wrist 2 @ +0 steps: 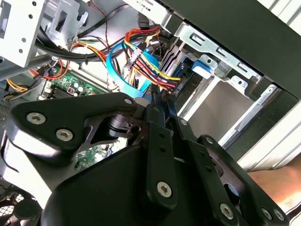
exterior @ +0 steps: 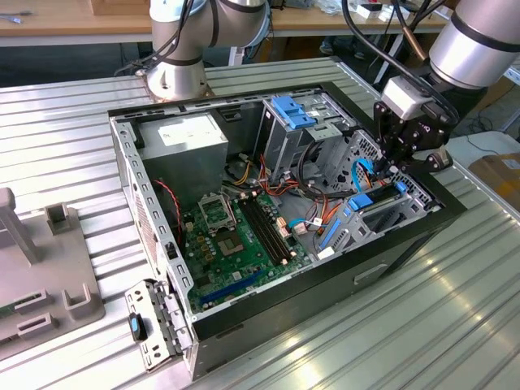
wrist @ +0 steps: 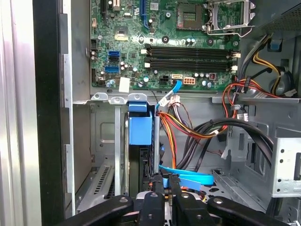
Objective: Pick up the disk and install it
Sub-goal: 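Insert the second disk wire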
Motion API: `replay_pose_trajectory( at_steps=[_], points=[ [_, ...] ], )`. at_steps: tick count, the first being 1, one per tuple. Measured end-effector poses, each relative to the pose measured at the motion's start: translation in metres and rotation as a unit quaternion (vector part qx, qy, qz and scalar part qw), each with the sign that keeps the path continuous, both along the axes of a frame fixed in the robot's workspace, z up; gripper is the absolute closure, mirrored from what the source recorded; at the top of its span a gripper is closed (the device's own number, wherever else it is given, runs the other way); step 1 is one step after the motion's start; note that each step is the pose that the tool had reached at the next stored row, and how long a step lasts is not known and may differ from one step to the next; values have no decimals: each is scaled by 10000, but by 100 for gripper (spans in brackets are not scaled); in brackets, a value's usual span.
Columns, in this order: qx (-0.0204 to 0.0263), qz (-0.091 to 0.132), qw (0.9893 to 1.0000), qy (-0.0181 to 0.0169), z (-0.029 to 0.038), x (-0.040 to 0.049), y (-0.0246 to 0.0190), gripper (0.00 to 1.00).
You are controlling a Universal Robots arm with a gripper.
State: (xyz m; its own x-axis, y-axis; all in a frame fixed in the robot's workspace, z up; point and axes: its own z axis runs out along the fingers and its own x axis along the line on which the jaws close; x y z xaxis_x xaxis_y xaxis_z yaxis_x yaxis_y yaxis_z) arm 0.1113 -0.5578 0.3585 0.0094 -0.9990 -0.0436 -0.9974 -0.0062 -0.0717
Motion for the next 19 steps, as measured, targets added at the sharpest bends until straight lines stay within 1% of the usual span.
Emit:
replay_pose_trajectory(
  at_steps=[5,7,9,13,15,16,19],
  points=[
    [1,-1,10000,0,0,-3,-50,84],
    [2,0,10000,0,-1,-2,-52,84],
    [2,0,10000,-1,-1,-3,-80,84],
    [3,0,10000,0,-2,-2,-114,84],
    [5,0,10000,-1,-7,-2,-145,84],
    [18,0,10000,-1,-24,-2,-160,84],
    [46,-1,10000,-1,-32,-2,-170,84]
  ],
)
